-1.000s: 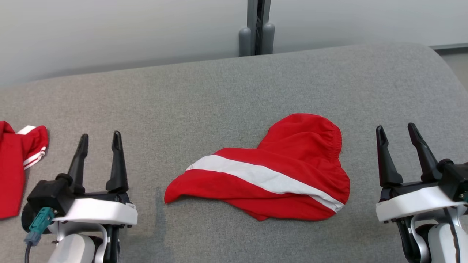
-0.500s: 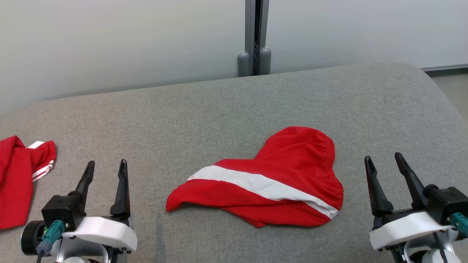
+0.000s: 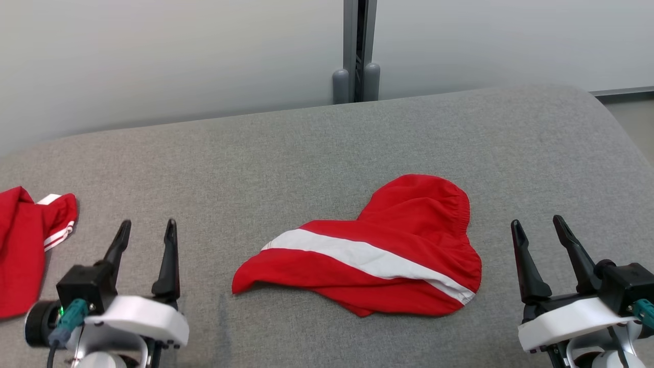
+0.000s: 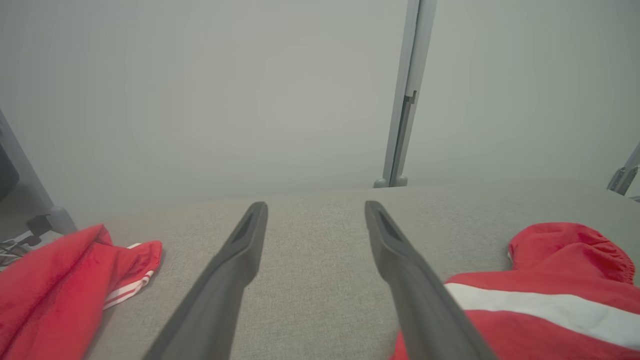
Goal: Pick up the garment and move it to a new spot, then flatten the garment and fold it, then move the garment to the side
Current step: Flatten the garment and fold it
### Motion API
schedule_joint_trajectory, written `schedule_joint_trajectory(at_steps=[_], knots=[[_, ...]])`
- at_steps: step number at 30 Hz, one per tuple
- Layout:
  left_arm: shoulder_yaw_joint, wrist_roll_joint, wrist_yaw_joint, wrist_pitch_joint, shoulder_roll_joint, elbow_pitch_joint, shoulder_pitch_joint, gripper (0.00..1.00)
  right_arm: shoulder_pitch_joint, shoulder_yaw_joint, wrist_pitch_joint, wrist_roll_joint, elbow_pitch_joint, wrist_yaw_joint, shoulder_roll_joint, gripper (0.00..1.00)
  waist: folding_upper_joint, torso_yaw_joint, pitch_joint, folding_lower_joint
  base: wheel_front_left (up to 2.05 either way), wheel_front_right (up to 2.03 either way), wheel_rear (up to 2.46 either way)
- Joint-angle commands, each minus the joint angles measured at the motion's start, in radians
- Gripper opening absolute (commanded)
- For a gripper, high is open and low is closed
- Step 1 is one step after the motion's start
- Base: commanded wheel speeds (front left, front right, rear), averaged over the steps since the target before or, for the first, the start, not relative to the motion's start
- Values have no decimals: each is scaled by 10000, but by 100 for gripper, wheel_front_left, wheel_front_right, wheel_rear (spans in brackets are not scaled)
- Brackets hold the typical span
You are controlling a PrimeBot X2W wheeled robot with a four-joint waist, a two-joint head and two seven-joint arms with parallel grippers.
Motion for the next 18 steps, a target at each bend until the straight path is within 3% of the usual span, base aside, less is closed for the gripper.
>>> schedule_joint_trajectory(at_steps=[1,4,8,13,18], knots=[[-27,21,-88,42,88,-85,-410,100,-95,-19,32,23,-65,1,-47,100,0,-10,93,0,0,0,0],[-296,43,-384,368,121,-24,-1006,100,-181,72,17,25,-77,1,-47,100,0,-87,274,0,0,0,0],[-963,-236,-1144,1416,20,655,-1979,100,-315,214,-8,87,-29,1,-46,100,0,-350,608,0,0,0,0],[-1640,-833,-2129,2742,-283,2355,-2980,100,-413,373,-147,259,164,1,-47,100,0,-784,1085,0,0,0,0],[-1894,-1186,-2794,3226,-544,4137,-3790,100,-543,508,-326,403,355,1,-46,100,0,-1115,1471,0,0,0,0]])
